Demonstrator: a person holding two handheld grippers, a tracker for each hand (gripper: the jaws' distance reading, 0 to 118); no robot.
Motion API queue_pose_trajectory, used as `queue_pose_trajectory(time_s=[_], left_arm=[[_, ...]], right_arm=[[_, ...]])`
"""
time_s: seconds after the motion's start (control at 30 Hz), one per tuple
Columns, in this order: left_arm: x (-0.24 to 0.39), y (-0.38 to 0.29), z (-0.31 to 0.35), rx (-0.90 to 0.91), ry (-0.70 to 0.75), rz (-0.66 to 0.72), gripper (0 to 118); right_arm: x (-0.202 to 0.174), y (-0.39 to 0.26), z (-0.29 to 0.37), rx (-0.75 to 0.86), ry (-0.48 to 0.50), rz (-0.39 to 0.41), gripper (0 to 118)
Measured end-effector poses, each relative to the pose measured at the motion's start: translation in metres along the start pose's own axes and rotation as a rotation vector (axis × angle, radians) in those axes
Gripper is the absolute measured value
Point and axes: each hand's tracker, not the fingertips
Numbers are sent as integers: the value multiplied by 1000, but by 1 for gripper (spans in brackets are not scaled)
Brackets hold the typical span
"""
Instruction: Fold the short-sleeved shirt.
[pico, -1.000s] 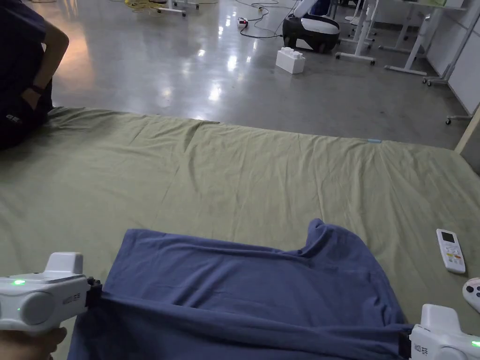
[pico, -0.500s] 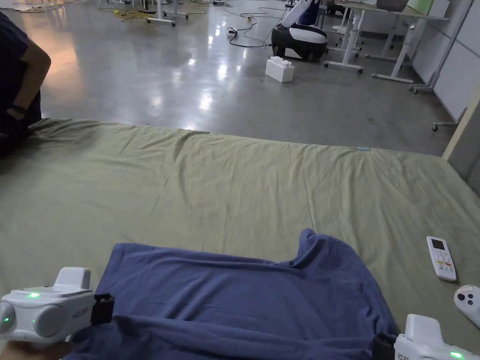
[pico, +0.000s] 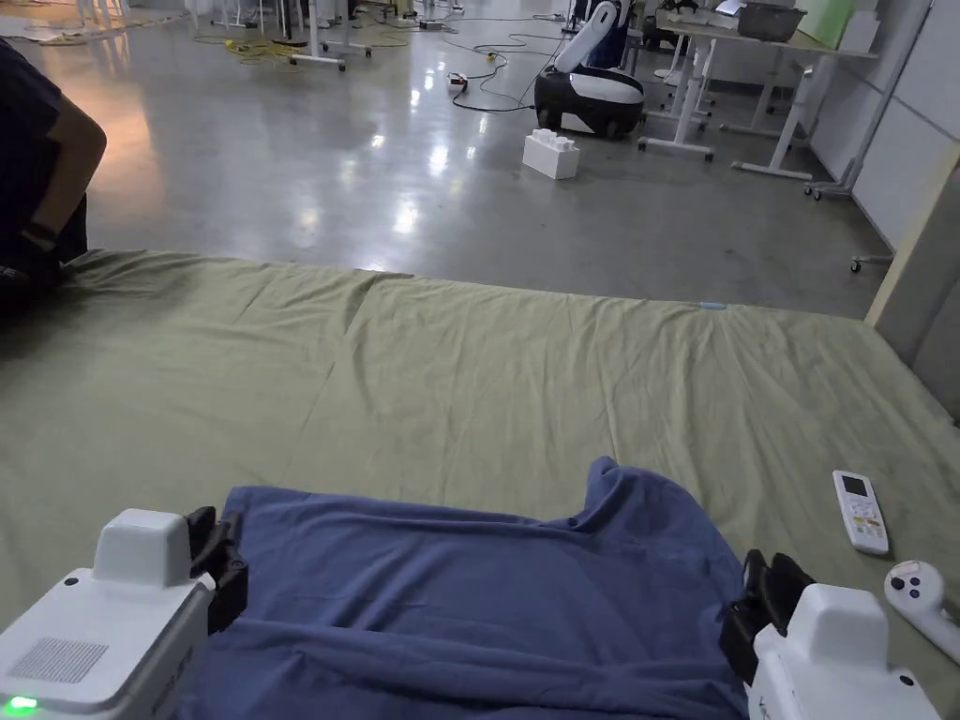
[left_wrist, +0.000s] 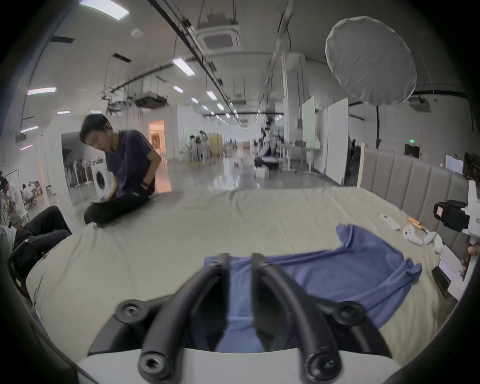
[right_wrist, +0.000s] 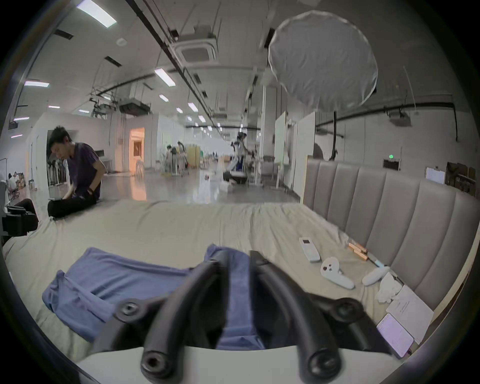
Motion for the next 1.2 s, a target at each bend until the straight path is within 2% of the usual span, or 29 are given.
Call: queue_pose_trajectory(time_s=[0.03,0.07,0.1,0.23,0.37,0.67,0.7,0.73,0.77,0.83,0.87,0.9,1.07,1.13,1.17,1.2], left_arm=[[3,2,8,13,20,16,10],[5,4,16,21,19,28,4],[4,4,23,32,-3,35,4],[8,3,37,31,12,17,0],[-5,-5,45,-16,22,66,0],[-76,-60,0,-483,9,121,0],[-82,-66,-9,-465,13,131,1],[-86,-72,-16,-504,20,145,3],[-88,-78,-20,-532,23,152,11],[-91,-92,-35,-628,23,192,46],[-92,-97,-42,-654,13,211,58],[-93,-102,-46,-682,9,232,65],[-85,-129,-77,-778,35,256,65],[-72,-132,-77,-769,68,172,64],[-65,-131,-73,-758,76,153,62],[-62,-129,-72,-765,81,161,53]], right_arm=[[-3,3,6,31,0,14,10],[-4,2,9,16,11,-16,6],[-6,4,14,31,17,-21,1],[-9,6,27,60,27,-27,1],[-9,5,32,59,29,-20,1],[9,-21,30,-56,-1,-40,1],[11,-25,30,-72,-8,-46,1],[13,-29,31,-79,-14,-42,1],[15,-32,31,-88,-19,-41,1],[20,-38,32,-111,-30,-43,1],[23,-41,34,-120,-35,-41,1],[26,-44,35,-133,-41,-41,1],[40,-61,42,-202,-71,-46,1],[47,-69,45,-246,-81,-44,1],[49,-73,46,-270,-80,-38,1],[51,-78,45,-305,-71,-31,1]])
